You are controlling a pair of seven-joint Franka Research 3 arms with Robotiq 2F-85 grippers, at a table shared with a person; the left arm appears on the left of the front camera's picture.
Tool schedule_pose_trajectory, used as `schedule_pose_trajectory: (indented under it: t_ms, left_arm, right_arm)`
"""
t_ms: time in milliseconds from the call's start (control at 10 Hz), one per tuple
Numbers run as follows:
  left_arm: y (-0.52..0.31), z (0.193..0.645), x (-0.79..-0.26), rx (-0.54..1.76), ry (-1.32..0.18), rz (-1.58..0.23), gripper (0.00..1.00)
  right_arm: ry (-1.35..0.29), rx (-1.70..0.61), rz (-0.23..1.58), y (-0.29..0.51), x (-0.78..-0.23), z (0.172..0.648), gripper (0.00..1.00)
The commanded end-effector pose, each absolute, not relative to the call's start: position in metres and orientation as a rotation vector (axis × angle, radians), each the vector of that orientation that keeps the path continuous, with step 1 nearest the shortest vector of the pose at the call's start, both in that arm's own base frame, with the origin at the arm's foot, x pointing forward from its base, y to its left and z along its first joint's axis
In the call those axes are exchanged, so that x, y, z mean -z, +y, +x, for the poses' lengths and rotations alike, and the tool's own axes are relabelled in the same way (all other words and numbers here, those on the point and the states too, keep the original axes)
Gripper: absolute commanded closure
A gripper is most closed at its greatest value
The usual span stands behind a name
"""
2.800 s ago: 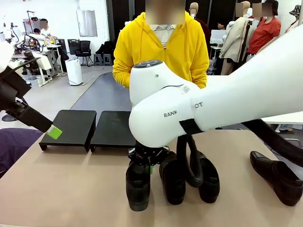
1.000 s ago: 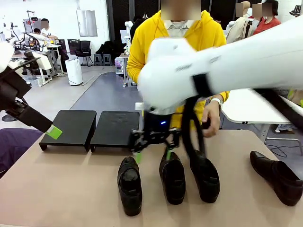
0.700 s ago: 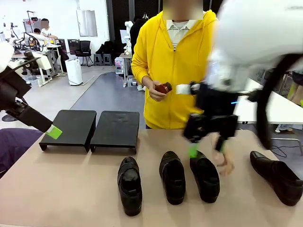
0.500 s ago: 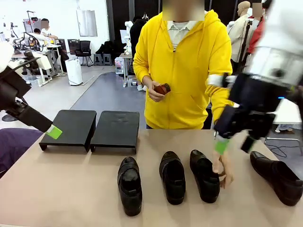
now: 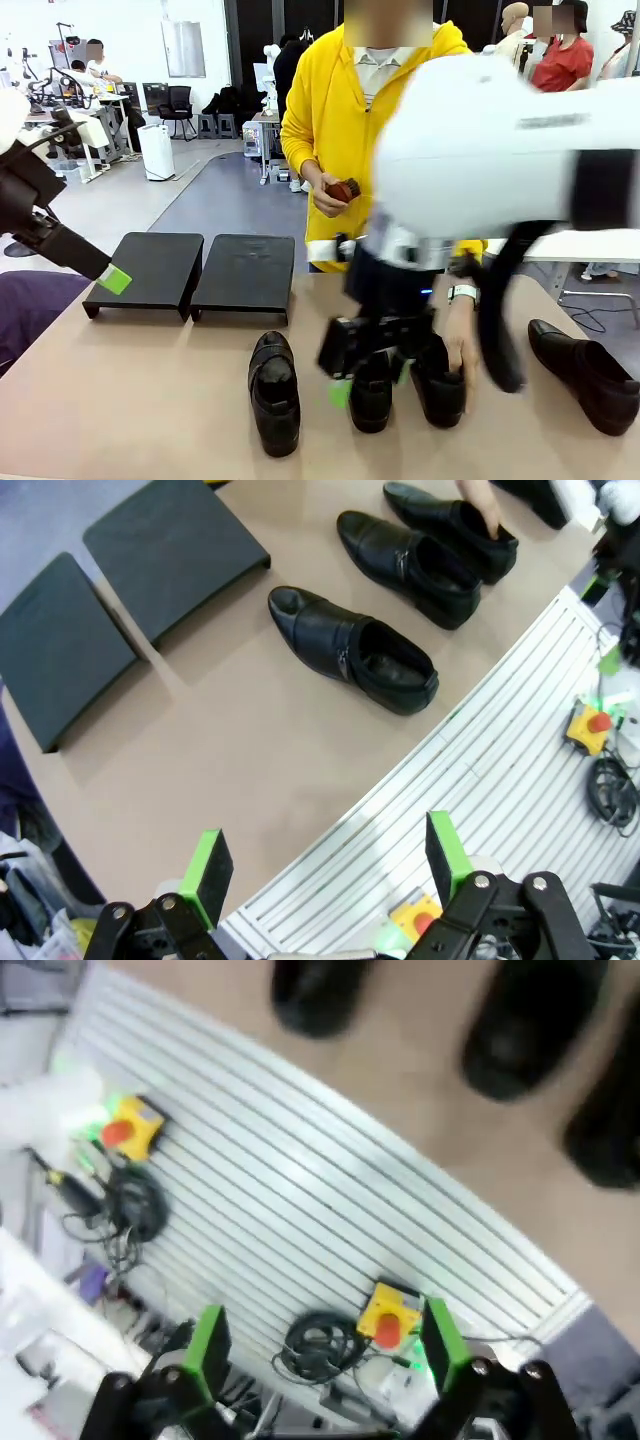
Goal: Organize the shoes by placing them on the stand.
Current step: Pick up one Shoe and place it in the middle of the table.
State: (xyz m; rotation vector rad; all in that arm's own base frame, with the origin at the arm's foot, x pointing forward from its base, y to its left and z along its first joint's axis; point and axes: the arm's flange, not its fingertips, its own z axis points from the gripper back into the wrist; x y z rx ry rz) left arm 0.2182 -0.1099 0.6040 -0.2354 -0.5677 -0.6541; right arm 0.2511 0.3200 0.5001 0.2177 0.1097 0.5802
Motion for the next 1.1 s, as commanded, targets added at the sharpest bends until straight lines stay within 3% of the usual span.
schedule_pose_trajectory:
  t_ms: [0,200,1000]
  left_arm:
    - [-0.109,0.218,-0.604,0.665,-0.565,-0.255,0.0]
    - [-0.109,0.218,-0.604,0.665,-0.565,-0.255,0.0]
    - [-0.109,0.218,-0.604,0.665,-0.565,-0.255,0.0]
  right_arm:
    - [0.21,-0.673,0.212,0.35,-0.503,0.289,0.0]
    - [0.287,-0.733,0.166,0.374,-0.492,0.29,0.0]
    - [0.22,-0.629,0.248,0.308,-0.524,0.279,0.0]
